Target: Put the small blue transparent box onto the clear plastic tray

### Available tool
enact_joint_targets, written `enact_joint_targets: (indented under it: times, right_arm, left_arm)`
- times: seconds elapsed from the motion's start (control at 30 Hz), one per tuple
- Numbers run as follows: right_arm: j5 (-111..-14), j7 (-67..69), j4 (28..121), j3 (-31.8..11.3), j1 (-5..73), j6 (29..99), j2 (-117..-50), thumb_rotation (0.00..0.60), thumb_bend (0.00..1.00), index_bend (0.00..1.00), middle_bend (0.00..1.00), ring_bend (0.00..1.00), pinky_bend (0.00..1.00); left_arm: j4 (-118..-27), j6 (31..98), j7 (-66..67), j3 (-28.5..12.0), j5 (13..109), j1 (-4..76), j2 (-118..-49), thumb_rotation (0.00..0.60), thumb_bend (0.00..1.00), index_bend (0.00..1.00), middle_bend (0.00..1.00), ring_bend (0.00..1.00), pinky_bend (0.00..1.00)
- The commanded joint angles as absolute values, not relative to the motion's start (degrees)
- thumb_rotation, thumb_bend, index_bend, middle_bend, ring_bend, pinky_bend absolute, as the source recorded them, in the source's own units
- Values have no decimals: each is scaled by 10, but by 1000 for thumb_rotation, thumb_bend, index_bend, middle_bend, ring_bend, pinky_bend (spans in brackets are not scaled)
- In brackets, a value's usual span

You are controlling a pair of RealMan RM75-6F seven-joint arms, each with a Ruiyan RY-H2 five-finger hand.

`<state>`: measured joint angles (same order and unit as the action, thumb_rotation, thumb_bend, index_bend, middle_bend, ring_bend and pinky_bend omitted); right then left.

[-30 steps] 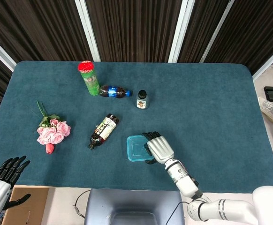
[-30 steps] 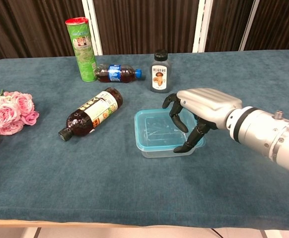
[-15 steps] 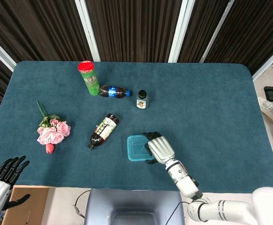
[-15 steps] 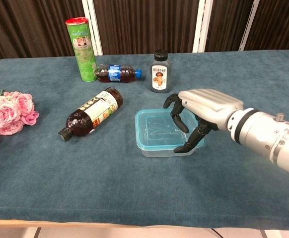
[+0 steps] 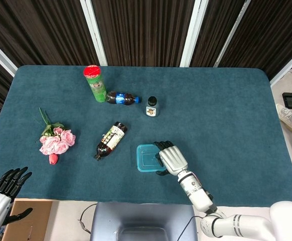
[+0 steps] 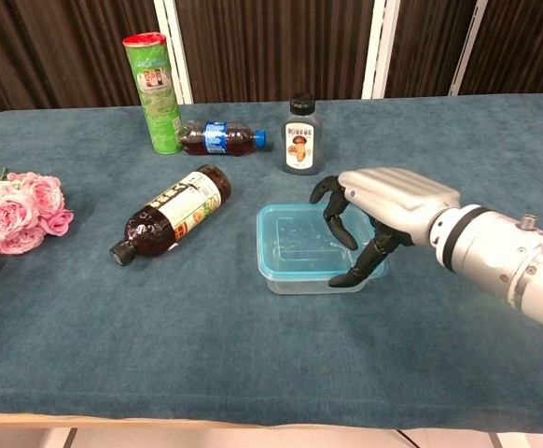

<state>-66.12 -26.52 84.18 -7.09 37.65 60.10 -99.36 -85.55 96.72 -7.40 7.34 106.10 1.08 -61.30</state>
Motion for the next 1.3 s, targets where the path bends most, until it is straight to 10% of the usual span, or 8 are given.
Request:
enact_joint_targets:
  times: [0.03, 0.83, 1.3]
  right_arm:
    - [-661, -265, 840, -71, 376, 600, -995, 600, 302, 898, 645, 450, 363]
    - [-656, -274, 847, -80, 378, 599, -997, 600, 302, 743, 639, 381, 367]
    - [-637, -294, 872, -79, 384, 582, -976, 600, 302, 470, 364, 157, 273]
  left_arm:
    - [-855, 967, -74, 73, 1060, 11, -613, 600, 427, 0, 17, 17, 100]
    - [-855, 967, -80, 73, 1059, 11, -612, 600, 427, 0, 17, 16, 100]
    - [-855, 970, -81, 72, 1057, 9, -612, 600, 427, 0, 19, 16, 100]
